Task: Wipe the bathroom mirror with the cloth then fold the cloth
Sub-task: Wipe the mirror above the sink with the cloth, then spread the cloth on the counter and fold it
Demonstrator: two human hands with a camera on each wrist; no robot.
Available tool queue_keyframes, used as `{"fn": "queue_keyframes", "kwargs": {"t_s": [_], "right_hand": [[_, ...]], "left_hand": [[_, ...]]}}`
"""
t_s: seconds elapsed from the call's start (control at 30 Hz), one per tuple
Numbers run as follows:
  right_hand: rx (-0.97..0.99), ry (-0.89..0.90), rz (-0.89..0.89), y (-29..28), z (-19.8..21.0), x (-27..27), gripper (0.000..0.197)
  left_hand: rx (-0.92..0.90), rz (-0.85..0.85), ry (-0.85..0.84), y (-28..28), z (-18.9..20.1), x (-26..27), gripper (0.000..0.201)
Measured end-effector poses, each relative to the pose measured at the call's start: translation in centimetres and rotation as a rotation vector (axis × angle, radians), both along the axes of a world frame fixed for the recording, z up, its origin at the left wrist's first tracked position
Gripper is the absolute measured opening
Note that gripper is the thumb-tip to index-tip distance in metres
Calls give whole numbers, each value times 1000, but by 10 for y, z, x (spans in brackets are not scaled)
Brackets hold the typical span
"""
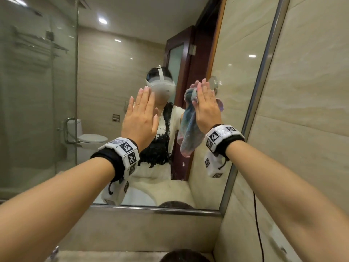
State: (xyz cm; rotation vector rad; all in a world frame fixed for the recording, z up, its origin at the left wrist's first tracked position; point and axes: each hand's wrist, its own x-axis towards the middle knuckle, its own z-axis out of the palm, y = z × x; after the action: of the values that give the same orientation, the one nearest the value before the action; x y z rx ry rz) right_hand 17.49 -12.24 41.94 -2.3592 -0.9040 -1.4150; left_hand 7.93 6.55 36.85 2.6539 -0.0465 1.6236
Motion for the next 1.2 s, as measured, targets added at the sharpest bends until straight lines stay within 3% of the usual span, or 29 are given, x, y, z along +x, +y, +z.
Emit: {"fn": "queue_keyframes", "kwargs": {"t_s": [0.33,0.53,0.7,0.77,0.87,0.93,1.03,1.1,1.2], "right_hand": [[221,344,175,12,-46,-81,41],[185,396,-114,6,-58,-147,35],[192,685,-194,8,-62,-193,39],[178,826,-219,13,-65,-213,30],[215,887,-164,26,-67,-247,30],[262,886,-143,32,-70,-268,35],[272,899,-181,35,-80,-296,44],[271,928,-233,32,-87,-307,45],[299,966,-286,25,-97,-318,37]], "left_hand": [[-238,-186,215,-21,-43,-65,60],[-301,-292,287,-22,-63,-105,56],[-357,-503,370,-21,-75,-139,60],[-364,-582,423,-21,-80,-158,66],[-322,-646,528,-21,-86,-180,70],[-459,-754,684,-20,-92,-186,63],[-869,-1063,911,-23,-107,-200,35],[-1007,-1147,894,-26,-116,-210,26],[-1013,-1158,838,-29,-121,-221,21]]}}
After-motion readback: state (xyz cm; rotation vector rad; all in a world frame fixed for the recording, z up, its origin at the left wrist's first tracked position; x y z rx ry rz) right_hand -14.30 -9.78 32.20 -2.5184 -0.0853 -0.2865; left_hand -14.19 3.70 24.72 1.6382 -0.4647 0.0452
